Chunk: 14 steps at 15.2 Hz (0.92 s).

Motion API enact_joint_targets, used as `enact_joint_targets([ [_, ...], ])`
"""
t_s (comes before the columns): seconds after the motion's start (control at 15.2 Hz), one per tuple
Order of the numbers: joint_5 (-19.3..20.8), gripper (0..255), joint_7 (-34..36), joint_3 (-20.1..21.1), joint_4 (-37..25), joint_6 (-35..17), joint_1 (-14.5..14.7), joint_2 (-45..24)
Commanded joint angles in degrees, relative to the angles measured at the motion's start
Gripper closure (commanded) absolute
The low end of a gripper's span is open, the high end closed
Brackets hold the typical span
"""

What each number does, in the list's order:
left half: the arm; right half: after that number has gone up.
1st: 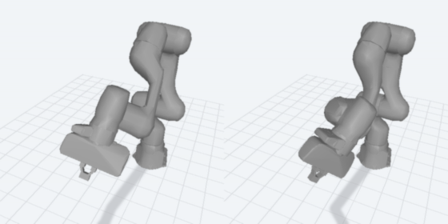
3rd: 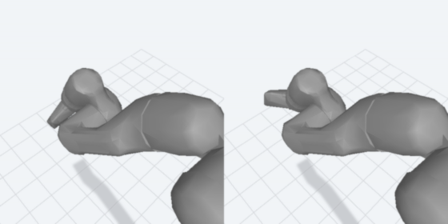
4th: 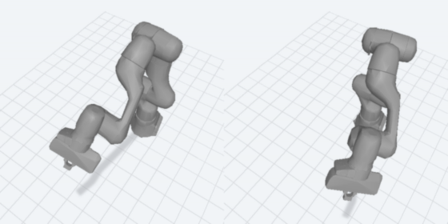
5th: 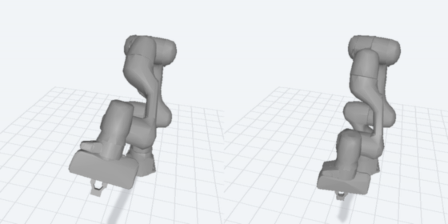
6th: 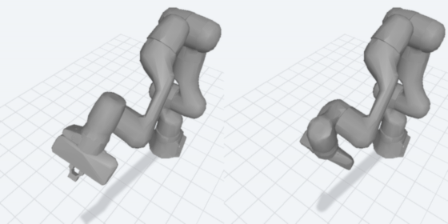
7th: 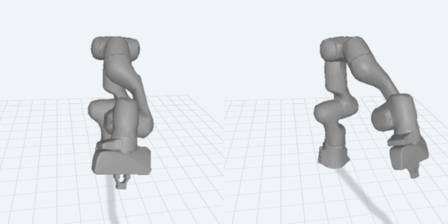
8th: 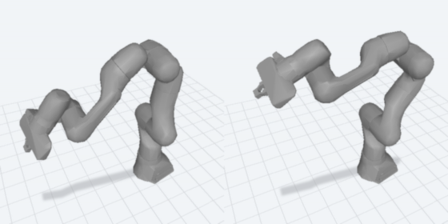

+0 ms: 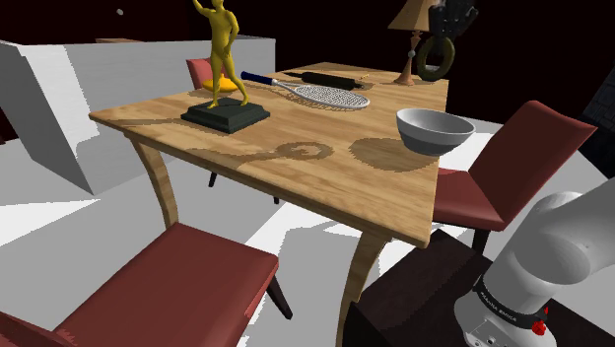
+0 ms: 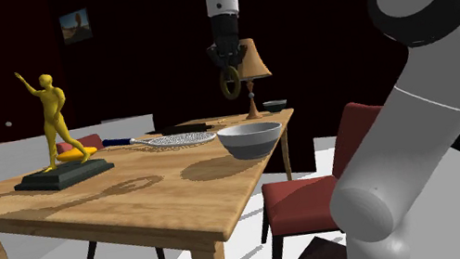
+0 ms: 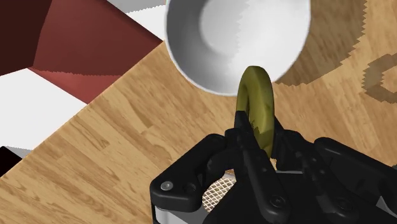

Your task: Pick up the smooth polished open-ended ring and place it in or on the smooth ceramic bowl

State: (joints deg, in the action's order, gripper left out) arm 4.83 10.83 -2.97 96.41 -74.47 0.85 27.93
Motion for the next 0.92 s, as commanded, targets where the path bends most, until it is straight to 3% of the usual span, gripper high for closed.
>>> enact_joint_targets([
  [0.0, -0.2, 255, 1.2, 1.1, 2.5, 1.4, 0.2, 3.7],
  [0.2, -0.8, 255, 2.8, 2.5, 4.6, 3.4, 0.4, 7.8],
  [0.86, -0.8, 255, 3.2, 2.4, 16.9, -3.7, 0.5, 12.9],
])
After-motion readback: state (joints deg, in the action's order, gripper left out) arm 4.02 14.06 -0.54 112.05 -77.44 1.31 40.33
